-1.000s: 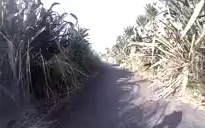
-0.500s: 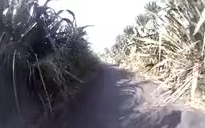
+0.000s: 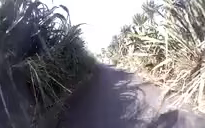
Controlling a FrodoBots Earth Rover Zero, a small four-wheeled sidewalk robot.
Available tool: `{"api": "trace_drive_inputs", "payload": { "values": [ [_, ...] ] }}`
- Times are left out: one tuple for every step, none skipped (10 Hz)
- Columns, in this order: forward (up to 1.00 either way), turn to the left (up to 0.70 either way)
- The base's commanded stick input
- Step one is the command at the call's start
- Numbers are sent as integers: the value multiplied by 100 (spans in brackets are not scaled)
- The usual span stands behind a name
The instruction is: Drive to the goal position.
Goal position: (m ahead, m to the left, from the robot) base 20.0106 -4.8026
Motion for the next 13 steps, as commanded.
{"api": "trace_drive_inputs", "payload": {
  "values": [
    [45, -27],
    [45, -27],
    [45, -27],
    [45, -27],
    [45, -27],
    [45, -27],
    [45, -13],
    [45, -7],
    [45, -2],
    [45, 0],
    [45, 0],
    [45, 0],
    [45, 0]
  ]
}}
